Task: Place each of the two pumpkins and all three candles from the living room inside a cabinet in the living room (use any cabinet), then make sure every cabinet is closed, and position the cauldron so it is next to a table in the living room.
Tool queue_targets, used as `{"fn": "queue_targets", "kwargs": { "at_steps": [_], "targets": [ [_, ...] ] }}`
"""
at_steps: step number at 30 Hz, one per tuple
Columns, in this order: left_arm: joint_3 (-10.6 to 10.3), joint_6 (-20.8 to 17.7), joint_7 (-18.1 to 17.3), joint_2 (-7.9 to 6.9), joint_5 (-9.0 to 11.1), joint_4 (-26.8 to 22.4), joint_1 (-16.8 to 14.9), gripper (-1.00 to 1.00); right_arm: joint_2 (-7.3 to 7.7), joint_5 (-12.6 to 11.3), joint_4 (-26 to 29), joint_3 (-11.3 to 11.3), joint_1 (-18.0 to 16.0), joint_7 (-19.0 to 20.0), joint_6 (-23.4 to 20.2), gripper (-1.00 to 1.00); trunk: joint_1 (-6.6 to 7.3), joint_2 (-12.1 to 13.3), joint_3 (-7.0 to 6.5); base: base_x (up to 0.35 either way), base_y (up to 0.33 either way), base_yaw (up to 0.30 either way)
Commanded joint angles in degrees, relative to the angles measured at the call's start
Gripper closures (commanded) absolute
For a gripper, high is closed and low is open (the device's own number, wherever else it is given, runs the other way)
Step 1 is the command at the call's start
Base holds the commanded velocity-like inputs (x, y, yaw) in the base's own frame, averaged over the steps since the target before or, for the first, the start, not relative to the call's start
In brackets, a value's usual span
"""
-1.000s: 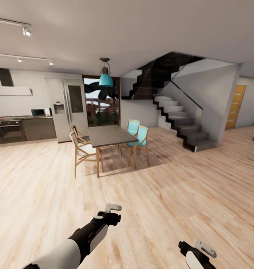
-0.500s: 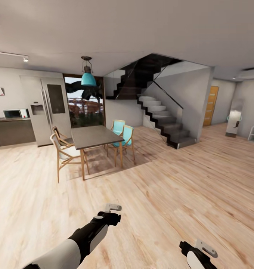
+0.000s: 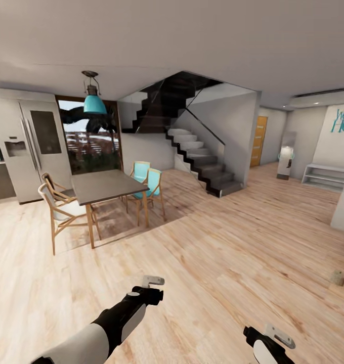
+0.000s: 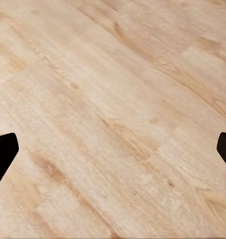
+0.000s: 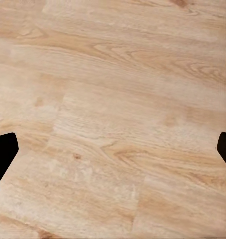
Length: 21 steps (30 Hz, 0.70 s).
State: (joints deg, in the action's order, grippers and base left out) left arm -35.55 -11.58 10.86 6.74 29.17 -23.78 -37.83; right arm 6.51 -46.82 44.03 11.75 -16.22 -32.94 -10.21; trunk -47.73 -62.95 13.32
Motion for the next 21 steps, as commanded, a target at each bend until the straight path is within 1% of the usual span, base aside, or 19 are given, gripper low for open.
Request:
{"fn": "queue_targets", "kwargs": {
  "at_steps": [1, 6, 9, 10, 12, 15, 21],
  "targets": [
    [-0.5, -0.2, 0.5, -0.06, 0.5, -0.1, -0.1, -1.00, 0.08, -0.2, 0.1, 0.3, -0.1, -0.4, -0.2, -1.00, -0.01, -0.1, 0.13, 0.000, 0.000, -0.247],
    [-0.5, -0.2, 0.5, -0.06, 0.5, -0.1, -0.1, -1.00, 0.11, -0.2, 0.1, 0.1, 0.0, -0.2, -0.3, -1.00, -0.01, -0.1, 0.41, 0.004, 0.000, -0.235],
    [-0.5, -0.2, 0.5, -0.06, 0.5, -0.1, -0.1, -1.00, 0.14, -0.2, 0.1, -0.3, 0.0, 0.6, -0.3, -1.00, -0.01, -0.1, 0.59, 0.037, 0.000, -0.223],
    [-0.5, -0.2, 0.5, -0.06, 0.5, -0.1, -0.1, -1.00, 0.14, -0.2, 0.1, -0.6, 0.0, 1.0, -0.3, -1.00, -0.01, -0.1, 0.66, 0.054, 0.000, -0.217],
    [-0.5, -0.1, 0.5, -0.06, 0.5, -0.1, -0.1, -1.00, 0.13, -0.1, 0.0, -2.4, 0.0, 2.5, -0.5, -1.00, -0.01, -0.1, 0.79, 0.087, 0.028, -0.207],
    [-0.5, -0.2, 0.5, -0.06, 0.5, -0.1, -0.1, -1.00, 0.12, 0.0, -0.1, -3.5, -0.1, 3.3, -0.6, -1.00, -0.01, -0.1, 1.01, 0.139, 0.065, -0.196],
    [-0.5, -0.1, 0.5, -0.06, 0.5, -0.1, -0.1, -1.00, 0.07, 0.1, -2.1, -4.3, 0.0, 3.7, -0.4, -1.00, -0.01, -0.1, 1.42, 0.242, 0.103, -0.164]
  ]
}}
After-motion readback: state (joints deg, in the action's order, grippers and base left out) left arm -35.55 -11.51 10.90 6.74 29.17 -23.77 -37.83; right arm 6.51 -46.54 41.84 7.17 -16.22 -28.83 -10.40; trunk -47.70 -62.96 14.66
